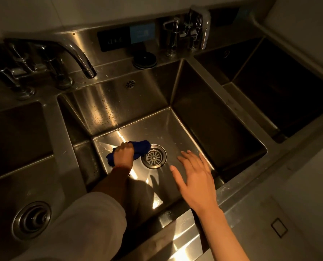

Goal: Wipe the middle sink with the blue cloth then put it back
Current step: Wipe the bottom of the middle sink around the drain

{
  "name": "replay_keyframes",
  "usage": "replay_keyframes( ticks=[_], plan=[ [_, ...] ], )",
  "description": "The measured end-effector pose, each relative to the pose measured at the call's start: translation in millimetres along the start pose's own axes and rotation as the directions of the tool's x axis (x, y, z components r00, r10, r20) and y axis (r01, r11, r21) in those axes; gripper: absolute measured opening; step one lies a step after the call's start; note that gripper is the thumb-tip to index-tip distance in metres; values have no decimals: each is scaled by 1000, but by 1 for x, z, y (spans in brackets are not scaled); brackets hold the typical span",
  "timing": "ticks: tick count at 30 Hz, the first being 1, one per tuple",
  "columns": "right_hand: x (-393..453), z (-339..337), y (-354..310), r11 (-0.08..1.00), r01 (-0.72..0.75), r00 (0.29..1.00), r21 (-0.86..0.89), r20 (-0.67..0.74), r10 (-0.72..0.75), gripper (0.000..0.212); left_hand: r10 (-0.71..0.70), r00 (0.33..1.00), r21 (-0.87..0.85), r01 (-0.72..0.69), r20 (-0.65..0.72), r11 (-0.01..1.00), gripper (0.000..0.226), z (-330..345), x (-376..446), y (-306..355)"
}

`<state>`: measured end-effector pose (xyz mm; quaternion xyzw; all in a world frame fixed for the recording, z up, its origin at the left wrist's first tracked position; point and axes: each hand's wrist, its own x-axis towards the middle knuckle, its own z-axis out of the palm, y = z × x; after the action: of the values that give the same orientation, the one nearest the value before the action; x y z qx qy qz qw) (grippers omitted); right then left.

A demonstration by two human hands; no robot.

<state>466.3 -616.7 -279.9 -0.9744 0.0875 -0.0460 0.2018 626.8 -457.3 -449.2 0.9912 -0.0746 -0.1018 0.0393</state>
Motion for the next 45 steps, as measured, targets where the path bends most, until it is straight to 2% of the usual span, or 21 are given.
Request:
replay_keyframes(
  ticks=[3, 9, 14, 16, 20, 24, 26, 29, 32, 34, 36, 37, 40, 42, 43, 45],
  plan=[
    [-1, 1, 1, 1000, -1, 1000, -2, -18, 1, 42, -48, 999, -14, 48, 0, 999, 27, 12, 0, -2],
    [-2, 4, 2, 1000, 6, 988, -18, -154, -9, 27, -138, 988, -32, 141, 72, 990, 25, 34, -9, -8],
    [-3, 4, 1, 999, 14, 975, -32, -220, -20, 23, -15, 1000, 92, 17, -23, 996, 45, 35, -24, -7],
    [-4, 2, 1, 999, 24, 981, -46, -189, -33, 24, 8, 996, 71, -1, -90, 997, 46, 36, -28, -5],
    [-11, -3, 6, 994, 46, 998, -102, -41, -51, 37, 119, 987, 121, -105, -111, 987, 48, 44, -38, -2],
    [-12, -4, 11, 995, 11, 998, -100, 70, -4, 46, 88, 996, 157, -92, 32, 983, 56, 56, -49, 2],
    [-9, -3, 10, 995, -1, 995, -99, 95, 11, 45, 57, 990, 165, -78, 128, 983, 52, 62, -53, 4],
    [-8, -1, 11, 992, 0, 990, -124, 139, 17, 47, 57, 977, 194, -97, 204, 976, 50, 73, -56, 0],
    [-8, -1, 12, 991, -3, 987, -130, 162, 25, 48, 75, 984, 152, -100, 164, 983, 54, 72, -57, 3],
    [-8, -2, 11, 992, -11, 984, -124, 174, 32, 49, 74, 990, 192, -96, 118, 977, 56, 66, -57, 4],
    [-8, -2, 11, 992, -16, 982, -124, 186, 39, 52, 70, 984, 257, -112, 166, 960, 54, 70, -56, -2],
    [-7, -2, 11, 992, -18, 981, -124, 189, 42, 53, 75, 988, 222, -105, 136, 969, 55, 70, -53, -2],
    [-8, -1, 11, 991, -21, 981, -132, 191, 46, 52, 164, 979, 201, -185, 117, 962, 60, 63, -49, -3],
    [-7, 0, 12, 990, -22, 982, -142, 185, 48, 50, 241, 970, 127, -244, 38, 961, 61, 67, -43, -7],
    [-7, 1, 12, 989, -23, 982, -144, 183, 49, 50, 237, 971, 133, -236, 13, 963, 61, 66, -40, -8],
    [-7, 1, 12, 989, -25, 982, -145, 180, 51, 50, 185, 981, 207, -193, 58, 959, 60, 57, -37, -3]
  ],
)
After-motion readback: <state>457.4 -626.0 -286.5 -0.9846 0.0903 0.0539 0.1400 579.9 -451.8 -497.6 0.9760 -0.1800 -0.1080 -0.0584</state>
